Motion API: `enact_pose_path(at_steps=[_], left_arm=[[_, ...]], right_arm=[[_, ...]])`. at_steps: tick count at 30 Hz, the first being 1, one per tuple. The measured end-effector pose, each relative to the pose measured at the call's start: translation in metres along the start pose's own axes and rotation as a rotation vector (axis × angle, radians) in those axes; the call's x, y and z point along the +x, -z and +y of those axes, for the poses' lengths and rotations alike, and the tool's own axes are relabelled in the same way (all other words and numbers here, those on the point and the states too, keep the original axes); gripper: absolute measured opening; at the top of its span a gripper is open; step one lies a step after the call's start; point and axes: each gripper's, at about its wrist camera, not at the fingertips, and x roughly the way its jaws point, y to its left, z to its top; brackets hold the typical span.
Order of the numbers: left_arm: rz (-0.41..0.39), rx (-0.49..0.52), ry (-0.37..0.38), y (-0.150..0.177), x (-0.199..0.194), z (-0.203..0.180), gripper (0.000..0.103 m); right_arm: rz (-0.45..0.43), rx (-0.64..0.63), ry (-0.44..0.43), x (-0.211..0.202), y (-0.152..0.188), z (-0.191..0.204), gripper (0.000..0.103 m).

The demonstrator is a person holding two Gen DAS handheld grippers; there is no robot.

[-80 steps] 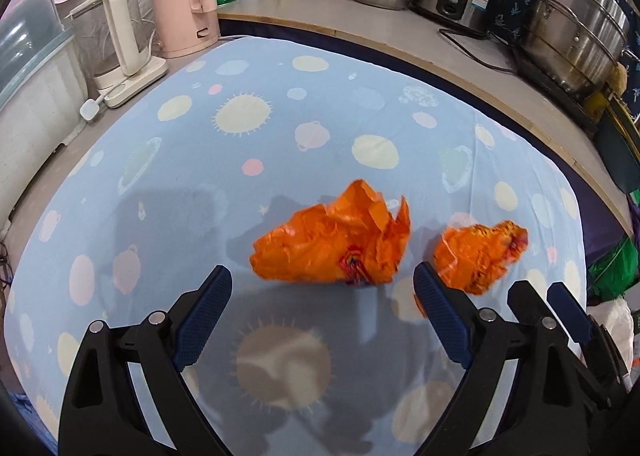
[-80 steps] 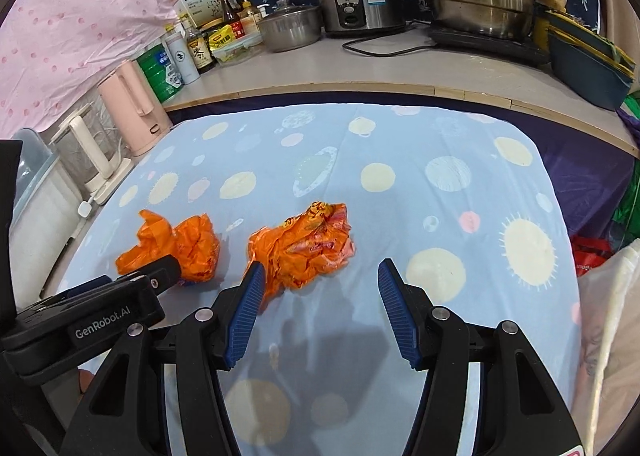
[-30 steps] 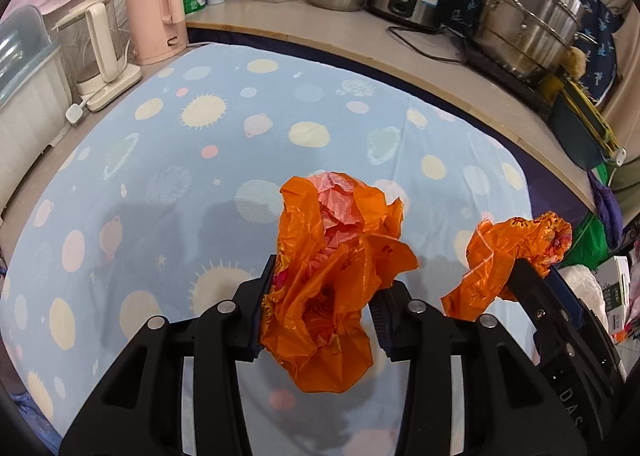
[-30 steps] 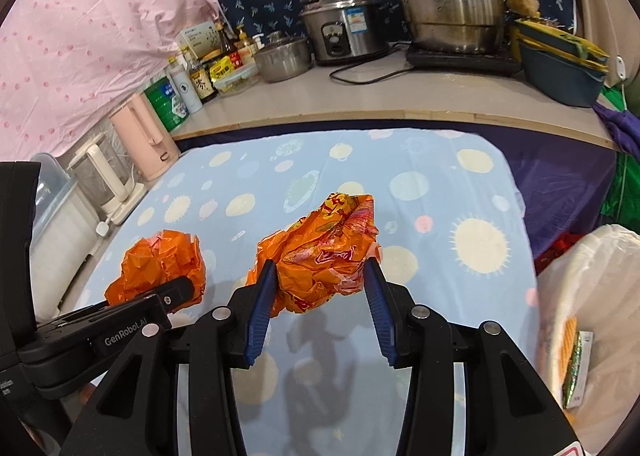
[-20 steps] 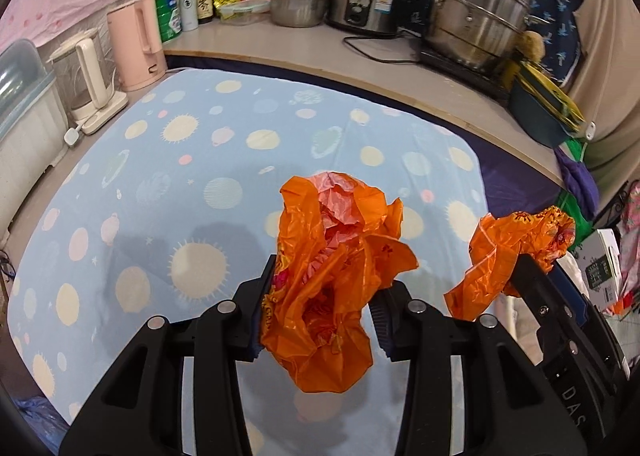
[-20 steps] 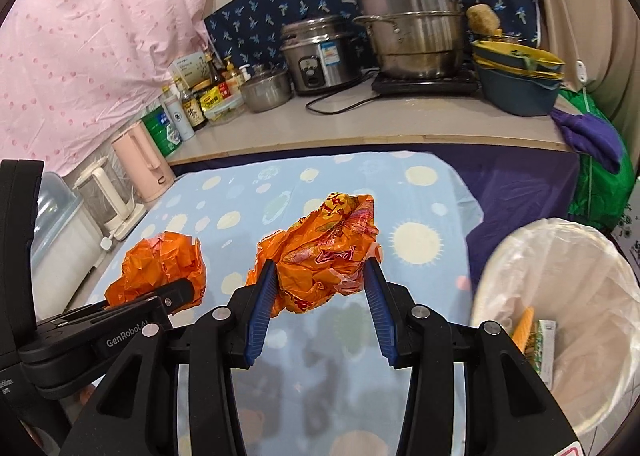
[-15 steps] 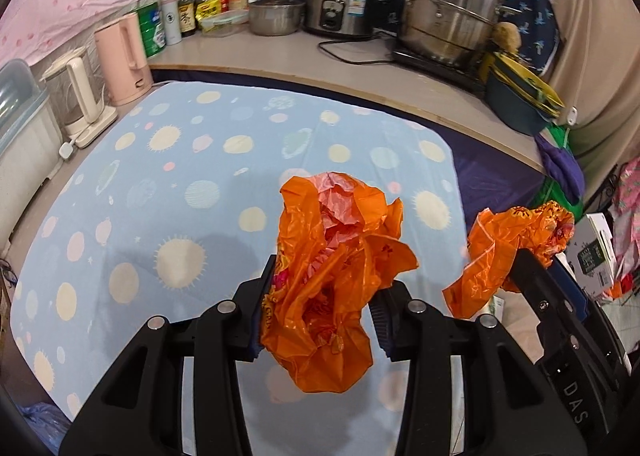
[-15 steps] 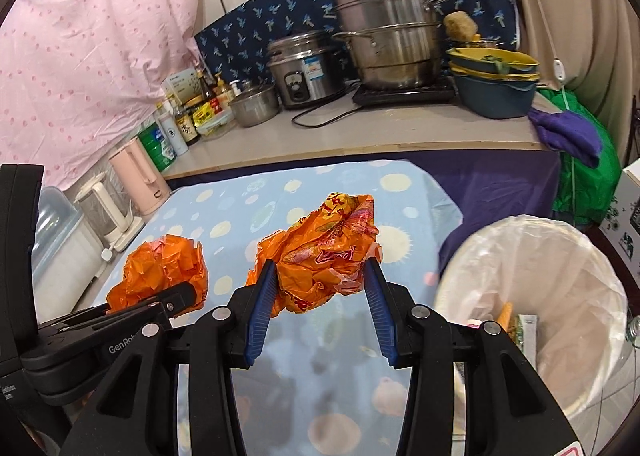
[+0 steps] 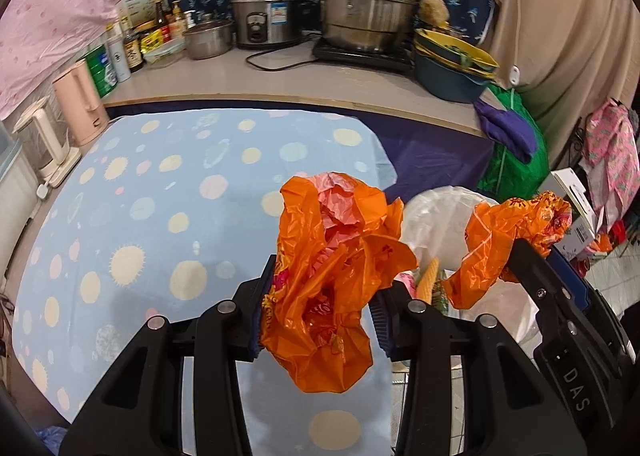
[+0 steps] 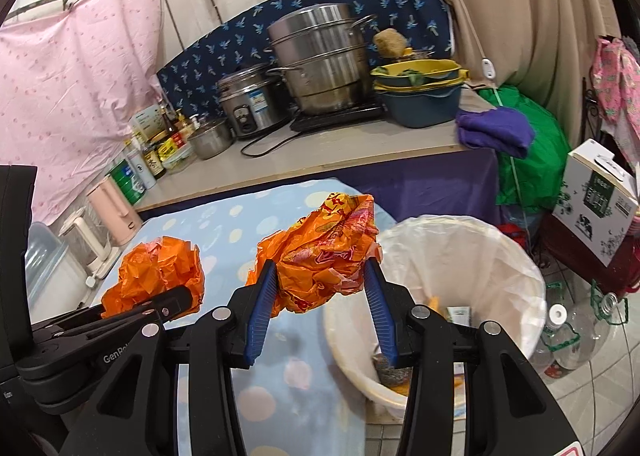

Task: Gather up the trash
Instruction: 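Carry the orange bag with the left tool while the right tool carries its orange bag over the bin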

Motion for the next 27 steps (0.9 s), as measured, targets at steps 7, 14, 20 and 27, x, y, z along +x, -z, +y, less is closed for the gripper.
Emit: enact_pose_path(at_steps=[7,14,20,27], left_arm=[[0.004,0.058,0.023,0.006,0.0,-0.041,0.04],[0.008,0.092,0.03,0.01,0.001,-0.066,0.04],[0.012,0.112,0.035,0.012,0.004,-0.081,0.04],[0.022,0.133,0.036,0.014,0.01,-0.095,0.04]], right_arm=[[-0.008,0.033,0.032,-0.013,0.004,-0.032,0.043],[-0.012,0.063,0.048,-0.019,0.007,-0.053,0.043],[-0.012,0.081,0.059,-0.022,0.009,-0.066,0.043],[-0.008,0.102,0.071,-0.023,0.012,-0.078,0.043]])
